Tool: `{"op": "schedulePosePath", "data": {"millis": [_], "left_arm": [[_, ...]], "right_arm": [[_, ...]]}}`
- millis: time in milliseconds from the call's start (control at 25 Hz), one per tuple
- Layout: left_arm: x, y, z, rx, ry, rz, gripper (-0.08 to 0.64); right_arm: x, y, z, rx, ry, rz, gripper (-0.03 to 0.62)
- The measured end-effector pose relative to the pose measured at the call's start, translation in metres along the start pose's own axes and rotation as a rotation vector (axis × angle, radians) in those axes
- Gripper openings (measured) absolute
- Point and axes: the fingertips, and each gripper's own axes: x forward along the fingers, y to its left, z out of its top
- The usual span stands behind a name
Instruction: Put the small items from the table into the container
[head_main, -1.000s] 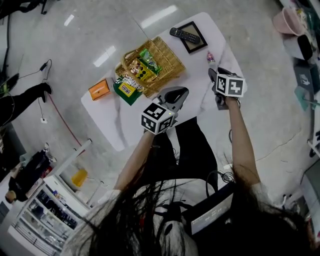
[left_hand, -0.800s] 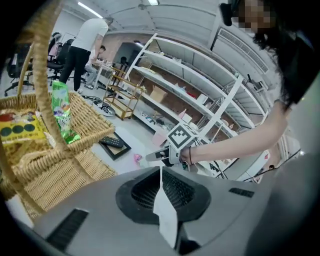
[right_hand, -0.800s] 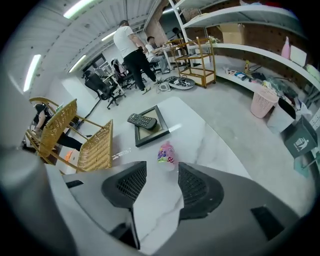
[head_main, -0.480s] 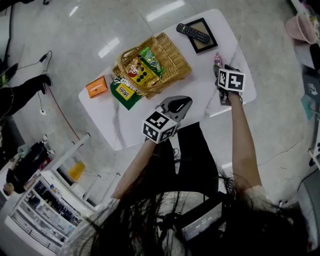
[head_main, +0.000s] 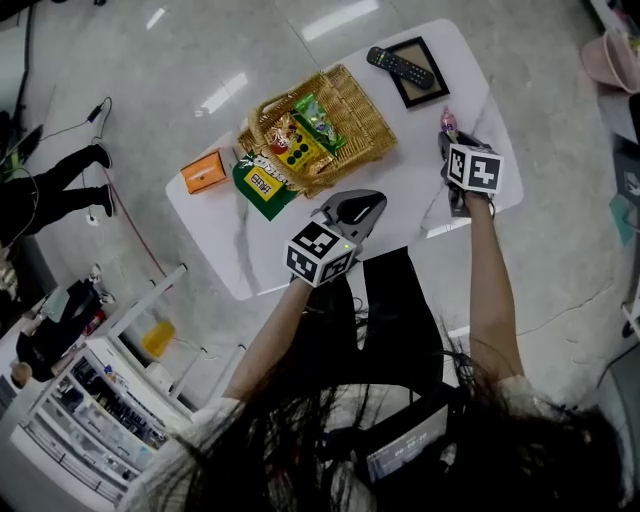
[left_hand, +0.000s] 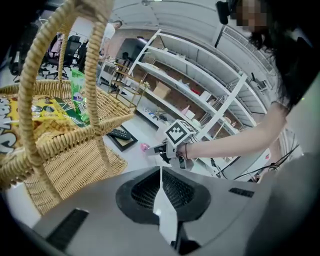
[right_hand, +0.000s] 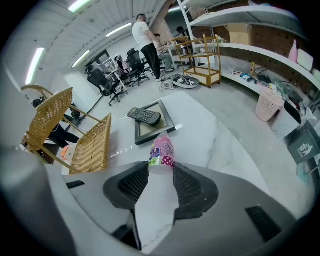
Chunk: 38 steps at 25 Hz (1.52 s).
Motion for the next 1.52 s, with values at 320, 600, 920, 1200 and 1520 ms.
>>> {"op": "schedulePosePath", "data": {"millis": [320,600,920,1200,1520], "left_arm": [[-0.006,0.0,-0.001,-0.004,-0.003,-0.004,0.008],[-0.015,0.001,-0.011,-0.015,0.0,0.0,0.008],[-0.027,0.007,-0.018,-0.044,-0.017,0.033,0.008],[-0.031,0.006,-0.02,-0.054,-0.034,0.039,0.008],[-0.036,0.002,-0.023,-0.049,-0.042,0.046,0.008]], "right_arm": [[-0.025,0.059,0.014,-0.085,-0.08,0.174,0.164],[-0.029,0.133,0.013,-0.24,-0.07,0.318,0.164],[-0.007,0.182,-0.011,-0.321,0.032,0.404,0.164],[0.005,0.181,-0.015,-0.267,0.069,0.401,0.172],[-0.005,0.175,-0.01,-0.244,0.029,0.369,0.176]]}}
